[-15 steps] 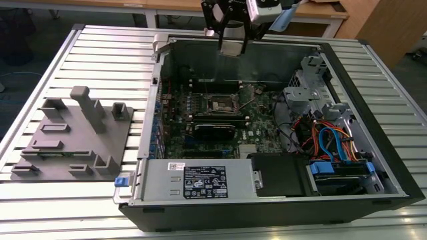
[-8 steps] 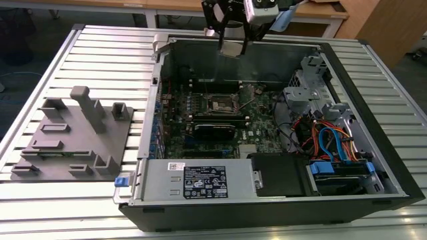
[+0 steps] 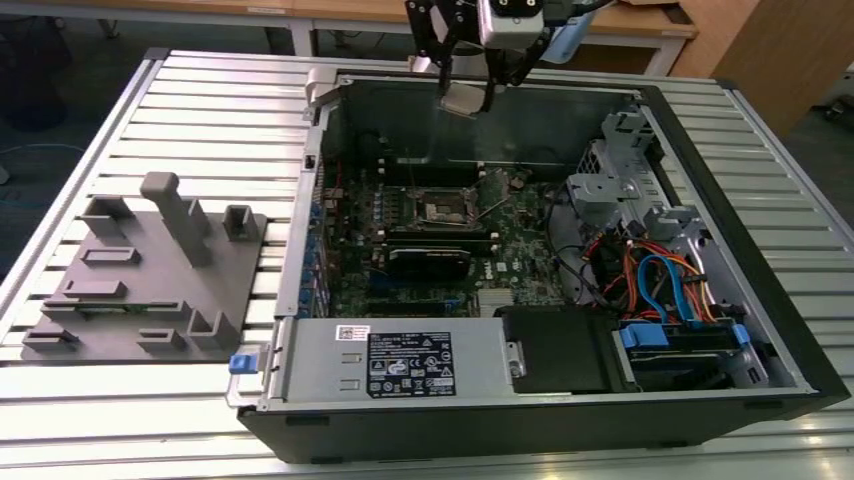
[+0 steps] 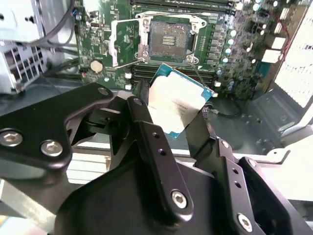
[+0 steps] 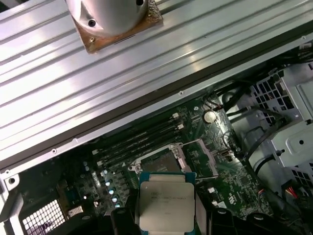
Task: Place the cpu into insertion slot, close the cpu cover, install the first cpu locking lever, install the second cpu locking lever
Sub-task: 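Place the cpu into insertion slot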
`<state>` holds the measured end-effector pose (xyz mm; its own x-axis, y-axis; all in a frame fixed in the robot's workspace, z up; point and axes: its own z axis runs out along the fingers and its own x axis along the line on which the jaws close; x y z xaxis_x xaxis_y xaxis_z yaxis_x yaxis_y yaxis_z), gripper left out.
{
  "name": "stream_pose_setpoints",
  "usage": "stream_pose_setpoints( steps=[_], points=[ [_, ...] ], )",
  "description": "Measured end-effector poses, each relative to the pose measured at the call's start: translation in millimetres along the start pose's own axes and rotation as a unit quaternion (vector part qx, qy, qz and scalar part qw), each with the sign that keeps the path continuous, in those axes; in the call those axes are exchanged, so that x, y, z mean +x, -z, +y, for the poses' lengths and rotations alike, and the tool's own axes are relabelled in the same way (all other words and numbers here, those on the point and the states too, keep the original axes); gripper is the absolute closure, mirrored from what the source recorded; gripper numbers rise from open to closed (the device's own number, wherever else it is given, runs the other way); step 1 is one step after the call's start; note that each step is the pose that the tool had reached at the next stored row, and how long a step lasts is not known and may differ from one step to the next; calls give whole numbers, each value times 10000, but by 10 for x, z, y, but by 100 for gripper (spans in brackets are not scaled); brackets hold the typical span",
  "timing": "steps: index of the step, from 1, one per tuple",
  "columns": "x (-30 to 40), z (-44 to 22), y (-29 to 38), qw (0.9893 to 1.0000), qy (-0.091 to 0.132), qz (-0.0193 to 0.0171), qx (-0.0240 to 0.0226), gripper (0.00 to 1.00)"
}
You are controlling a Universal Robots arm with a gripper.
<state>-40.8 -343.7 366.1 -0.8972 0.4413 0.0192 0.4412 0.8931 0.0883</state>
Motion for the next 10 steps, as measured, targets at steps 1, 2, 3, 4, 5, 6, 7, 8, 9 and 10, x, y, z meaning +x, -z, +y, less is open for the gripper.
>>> stream_pose_setpoints(
  steps=[1, 2, 3, 4, 5, 6, 7, 8, 9, 10],
  points=[
    [0, 0, -2, 10000, -89, -8, -2, 46],
    [0, 0, -3, 9999, -168, -15, -3, 46],
    [0, -1, -3, 9998, -219, -20, -4, 46],
    [0, -1, -3, 9997, -251, -22, -4, 46],
    [0, -1, -4, 9996, -267, -23, -5, 46],
    [1, -1, -4, 9996, -272, -24, -6, 46],
    [0, -1, -4, 9996, -272, -25, -6, 46],
    [1, -1, -4, 9996, -272, -24, -5, 46],
    [1, -1, -4, 9996, -272, -24, -5, 46],
    [0, -1, -4, 9996, -272, -24, -6, 46]
  ],
)
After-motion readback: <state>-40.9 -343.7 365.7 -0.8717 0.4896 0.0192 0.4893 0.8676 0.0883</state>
